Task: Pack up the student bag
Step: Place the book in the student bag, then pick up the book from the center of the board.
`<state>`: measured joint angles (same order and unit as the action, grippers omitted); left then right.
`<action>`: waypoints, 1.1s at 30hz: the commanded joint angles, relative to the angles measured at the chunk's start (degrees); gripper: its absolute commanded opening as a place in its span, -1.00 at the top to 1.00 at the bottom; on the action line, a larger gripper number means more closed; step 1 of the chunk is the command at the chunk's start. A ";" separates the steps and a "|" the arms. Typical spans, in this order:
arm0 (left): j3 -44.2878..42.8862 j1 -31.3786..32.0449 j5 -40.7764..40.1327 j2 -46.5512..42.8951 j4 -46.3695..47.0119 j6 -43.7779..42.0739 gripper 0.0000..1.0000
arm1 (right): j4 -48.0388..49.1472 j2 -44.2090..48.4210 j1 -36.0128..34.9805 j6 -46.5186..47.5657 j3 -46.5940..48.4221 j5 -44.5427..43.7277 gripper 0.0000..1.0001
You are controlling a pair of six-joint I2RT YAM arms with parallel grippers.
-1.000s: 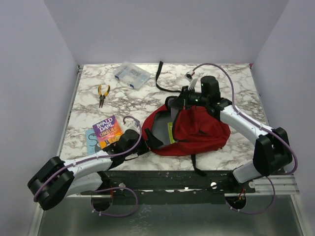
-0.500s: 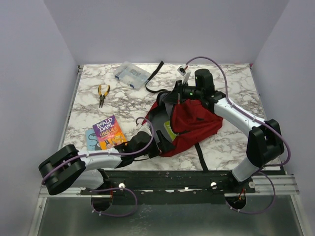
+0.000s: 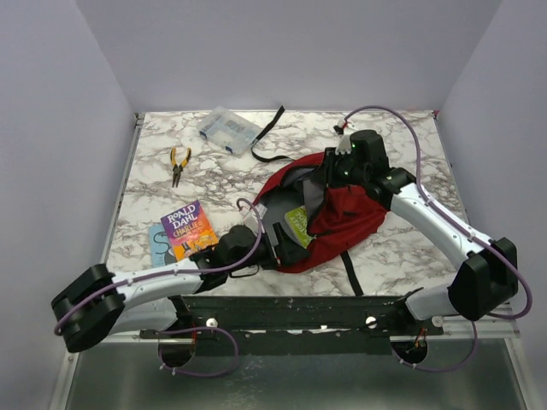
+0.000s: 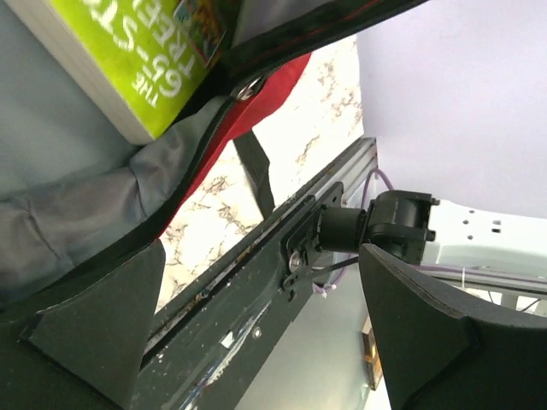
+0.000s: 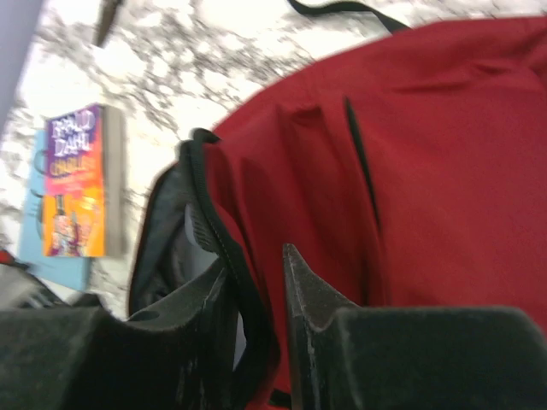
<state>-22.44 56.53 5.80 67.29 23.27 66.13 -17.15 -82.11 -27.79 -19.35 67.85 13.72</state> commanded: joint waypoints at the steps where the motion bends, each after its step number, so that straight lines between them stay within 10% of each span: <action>1: 0.22 -4.84 0.09 -9.87 -9.80 -9.72 -0.94 | -6.37 2.87 0.02 1.52 -5.09 -8.22 0.34; 16: -5.94 -34.31 8.17 -33.71 -43.18 -27.15 -0.97 | -9.58 7.13 -2.51 1.28 -2.19 -8.07 -0.49; 33: -14.35 -48.72 -7.69 -33.97 -56.82 -33.23 -0.97 | 3.37 2.27 -21.59 -9.45 6.40 -9.51 -0.73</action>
<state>-36.60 11.49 5.39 31.03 -29.71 33.10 -22.26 -76.99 -46.85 -22.98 77.01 -0.30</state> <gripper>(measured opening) 0.985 0.864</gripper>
